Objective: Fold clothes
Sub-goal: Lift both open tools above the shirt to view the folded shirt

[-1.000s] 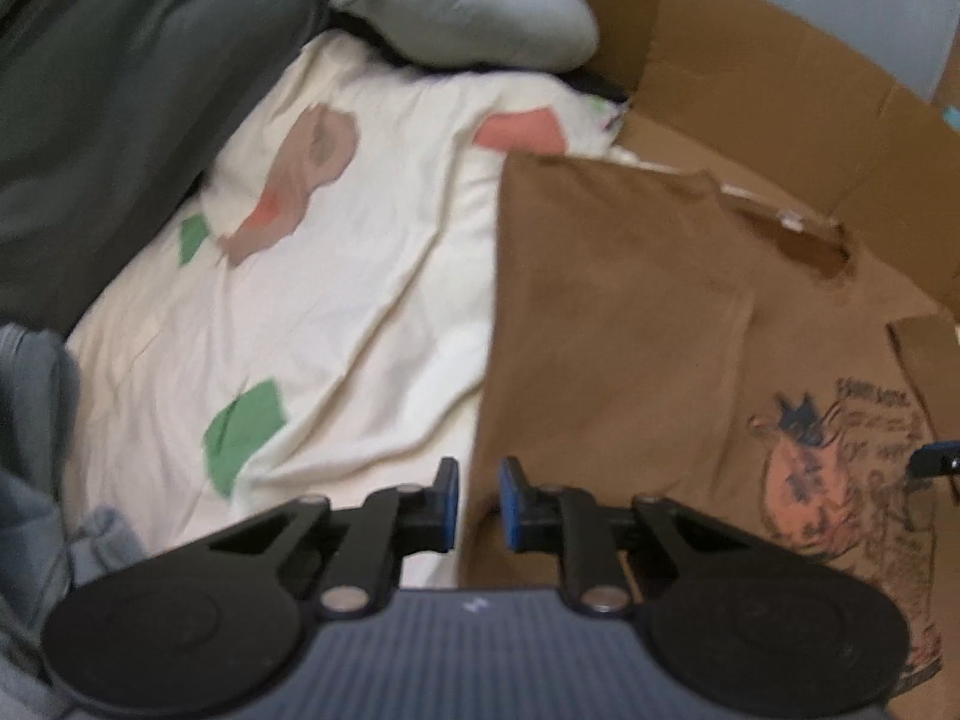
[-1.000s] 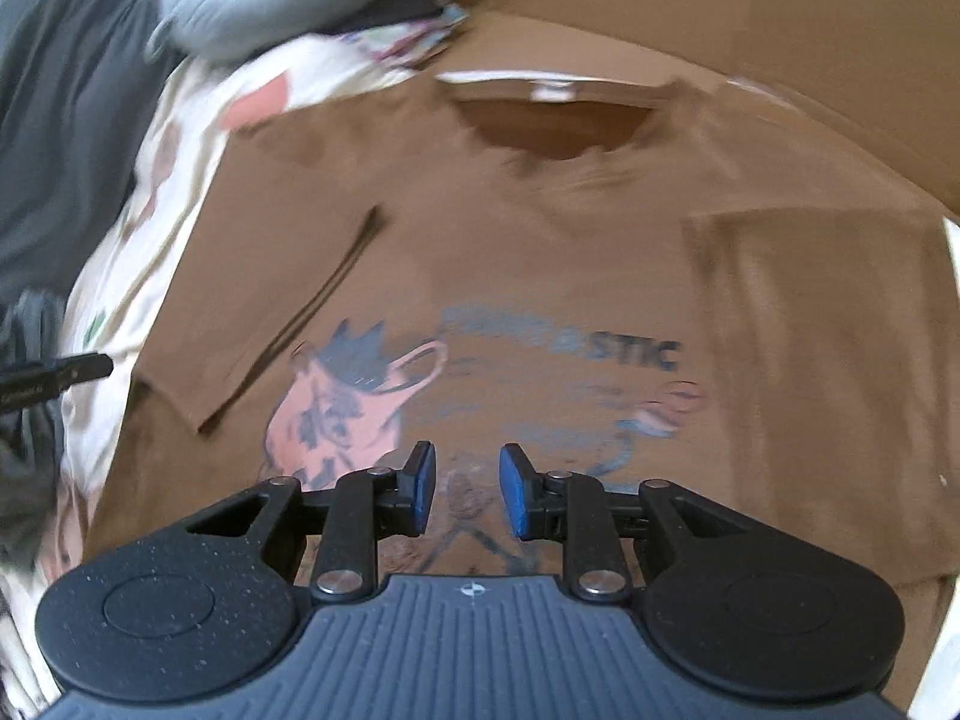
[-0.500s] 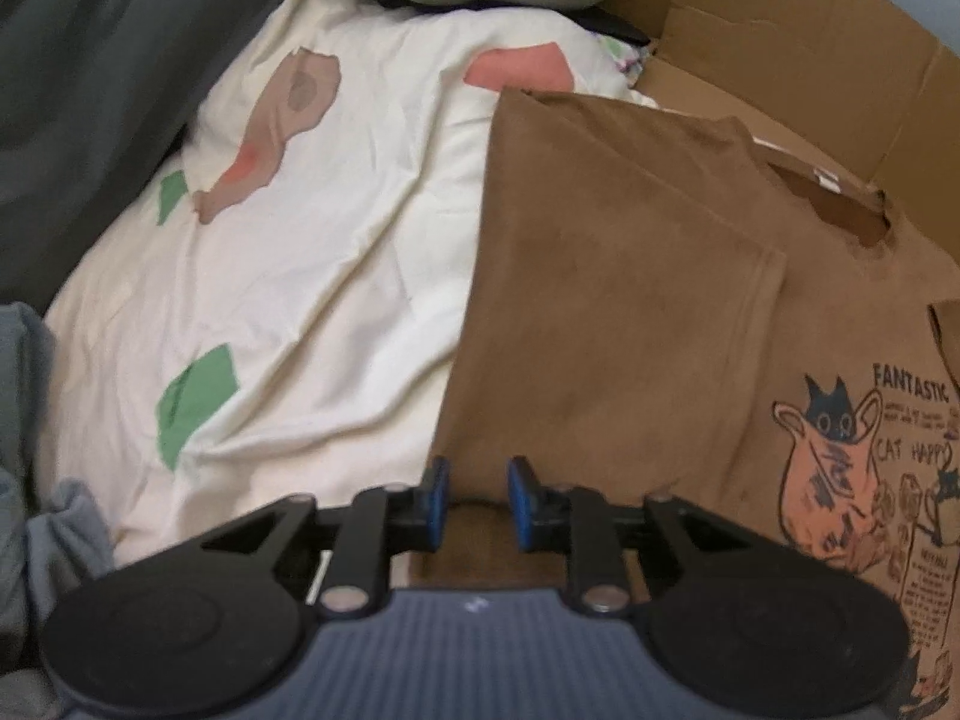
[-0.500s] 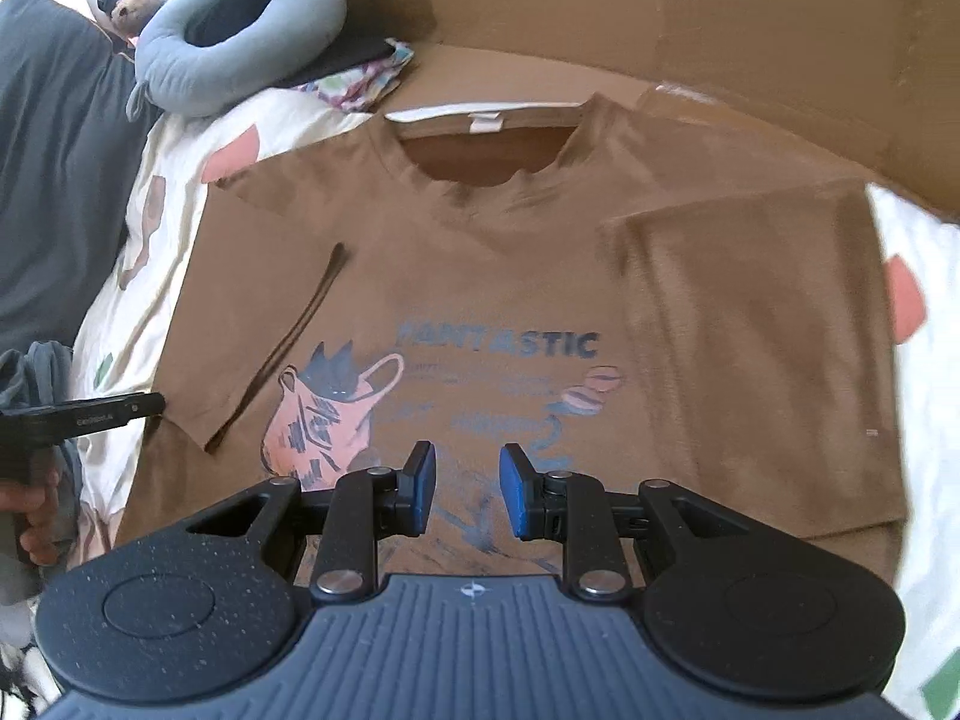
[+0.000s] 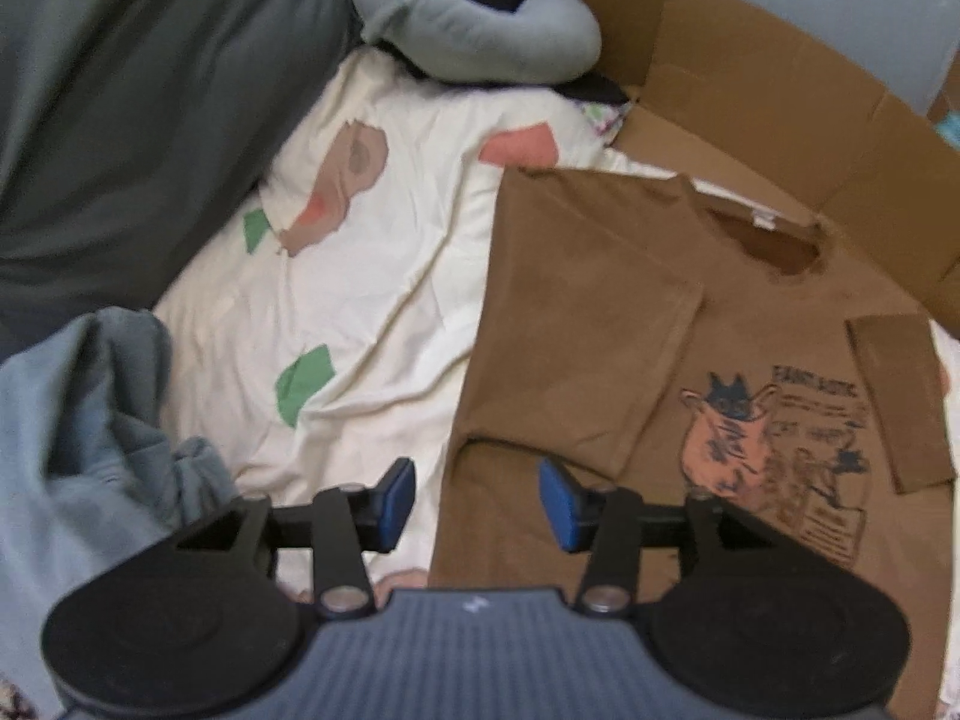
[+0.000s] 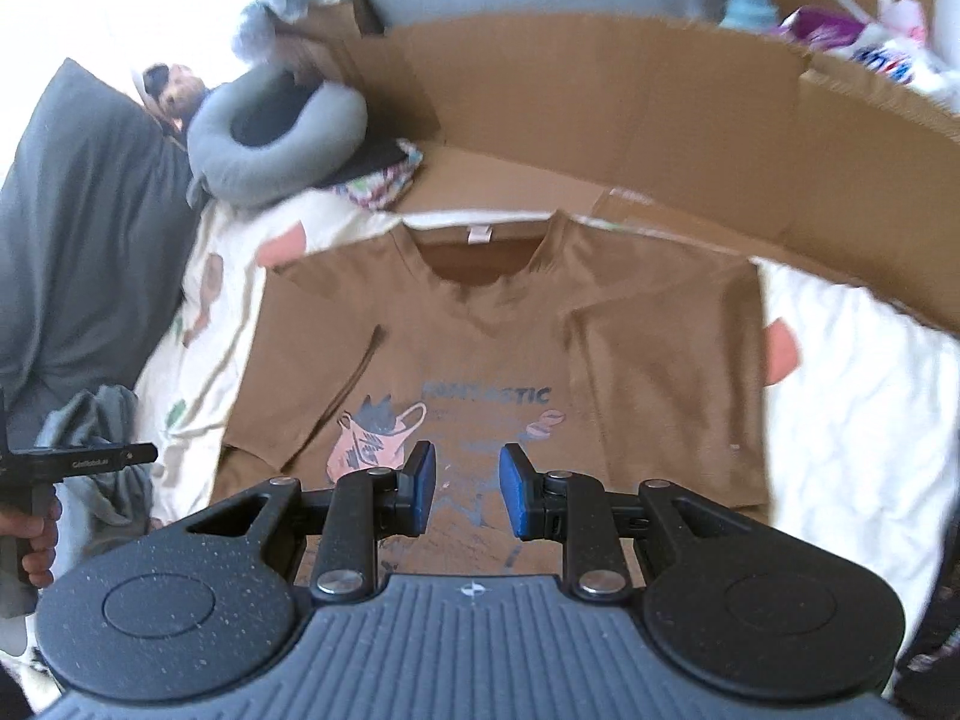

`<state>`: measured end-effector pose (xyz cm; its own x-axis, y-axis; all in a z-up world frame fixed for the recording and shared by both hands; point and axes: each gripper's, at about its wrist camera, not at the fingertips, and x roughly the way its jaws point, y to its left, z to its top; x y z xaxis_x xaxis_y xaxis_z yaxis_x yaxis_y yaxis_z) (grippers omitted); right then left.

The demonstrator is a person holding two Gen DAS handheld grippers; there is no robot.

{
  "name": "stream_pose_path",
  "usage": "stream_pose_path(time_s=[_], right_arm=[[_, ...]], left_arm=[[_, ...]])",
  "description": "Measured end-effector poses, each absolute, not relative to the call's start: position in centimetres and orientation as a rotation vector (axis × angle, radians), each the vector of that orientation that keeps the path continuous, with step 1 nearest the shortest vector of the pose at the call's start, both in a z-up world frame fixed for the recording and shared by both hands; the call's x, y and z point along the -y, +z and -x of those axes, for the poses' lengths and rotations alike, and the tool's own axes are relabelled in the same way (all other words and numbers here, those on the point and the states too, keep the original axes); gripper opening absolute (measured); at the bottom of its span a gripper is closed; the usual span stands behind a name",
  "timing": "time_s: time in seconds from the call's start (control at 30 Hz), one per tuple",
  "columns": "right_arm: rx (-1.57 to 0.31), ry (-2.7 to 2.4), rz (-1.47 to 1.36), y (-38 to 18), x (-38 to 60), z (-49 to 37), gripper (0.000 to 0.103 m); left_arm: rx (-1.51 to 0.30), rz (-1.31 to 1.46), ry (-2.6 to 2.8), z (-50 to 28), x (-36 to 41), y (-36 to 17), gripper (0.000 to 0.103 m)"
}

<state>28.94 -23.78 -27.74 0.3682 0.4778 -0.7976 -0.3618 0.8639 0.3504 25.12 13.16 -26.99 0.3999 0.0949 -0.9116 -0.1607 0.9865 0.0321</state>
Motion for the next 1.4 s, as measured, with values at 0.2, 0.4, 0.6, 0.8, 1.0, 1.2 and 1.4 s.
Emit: stream_pose_path(time_s=[0.2, 0.4, 0.6, 0.8, 1.0, 1.2, 1.4], right_arm=[[-1.031, 0.523, -0.117, -22.0, 27.8, -27.6, 0.030], [-0.972, 0.519, -0.151, -16.1, 31.2, -26.0, 0.030], [-0.901, 0.522, -0.113, -9.2, 34.1, -24.9, 0.030], [-0.819, 0.556, -0.099, -2.0, 36.0, -24.1, 0.030], [-0.772, 0.574, -0.074, 3.1, 38.1, -22.4, 0.034], [-0.754, 0.593, -0.076, 4.0, 40.1, -19.6, 0.036], [-0.811, 0.616, -0.062, -0.8, 41.0, -15.9, 0.041]], left_arm=[[-1.124, 0.049, 0.132, -22.4, -11.8, -21.2, 0.050], [-1.121, 0.093, 0.095, -19.3, -11.7, -16.4, 0.057], [-1.103, 0.080, 0.095, -16.4, -12.0, -12.3, 0.058], [-1.078, 0.070, 0.091, -13.7, -12.5, -8.2, 0.060], [-1.055, 0.071, 0.086, -10.9, -12.8, -5.9, 0.062], [-1.049, 0.078, 0.096, -8.0, -13.4, -5.2, 0.063], [-1.051, 0.080, 0.075, -4.6, -13.9, -5.7, 0.063]])
